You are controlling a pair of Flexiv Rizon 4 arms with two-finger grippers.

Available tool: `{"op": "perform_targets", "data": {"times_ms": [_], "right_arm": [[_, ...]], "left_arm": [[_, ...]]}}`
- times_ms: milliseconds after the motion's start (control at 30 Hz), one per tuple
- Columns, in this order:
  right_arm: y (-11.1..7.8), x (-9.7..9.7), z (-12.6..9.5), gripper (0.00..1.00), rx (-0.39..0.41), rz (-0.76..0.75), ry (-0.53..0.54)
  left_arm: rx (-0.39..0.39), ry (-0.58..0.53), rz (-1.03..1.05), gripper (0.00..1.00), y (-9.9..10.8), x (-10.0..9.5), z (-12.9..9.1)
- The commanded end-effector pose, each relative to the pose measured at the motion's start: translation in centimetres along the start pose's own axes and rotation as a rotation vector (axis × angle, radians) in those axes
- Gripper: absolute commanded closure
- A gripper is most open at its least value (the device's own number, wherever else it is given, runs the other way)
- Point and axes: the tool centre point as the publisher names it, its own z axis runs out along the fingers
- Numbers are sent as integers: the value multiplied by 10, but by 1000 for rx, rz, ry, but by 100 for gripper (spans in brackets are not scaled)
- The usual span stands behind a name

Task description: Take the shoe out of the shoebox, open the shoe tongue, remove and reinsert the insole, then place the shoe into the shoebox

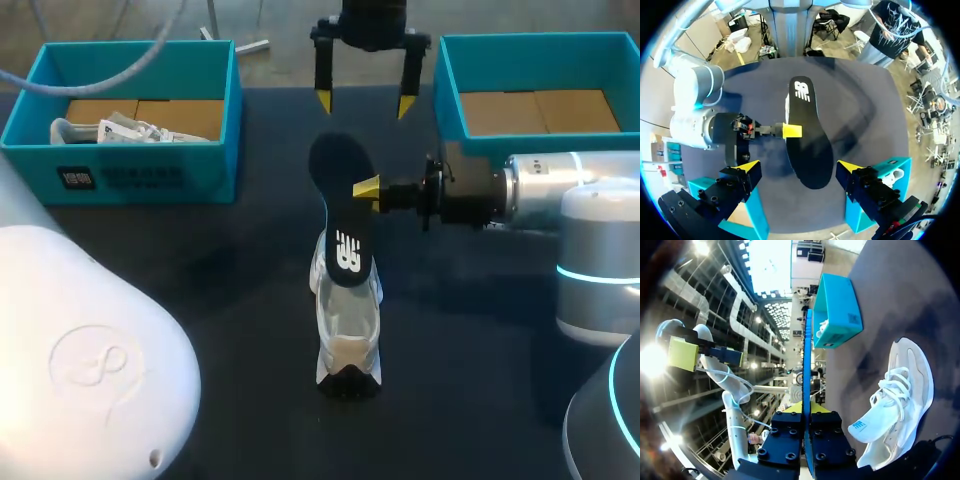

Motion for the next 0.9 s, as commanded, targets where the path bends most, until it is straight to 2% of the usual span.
{"op": "perform_targets", "data": {"times_ms": [33,200,233,333,733,900], "right_arm": [[-1,0,2,100,-3,0,-1],[-1,0,2,100,-3,0,-1],[-1,0,2,100,-3,0,-1],[-1,0,2,100,-3,0,-1],[-1,0,2,100,-3,0,-1],[-1,0,2,100,-3,0,-1]], "left_arm": [[0,21,0,0,1,-1,-1],[0,21,0,0,1,-1,-1],[-33,-111,-55,0,-1,12,-1],[-53,-271,-70,0,-6,21,-5],[-188,-885,-107,0,-36,62,-16],[-207,-1072,-140,0,-39,77,-8]]}}
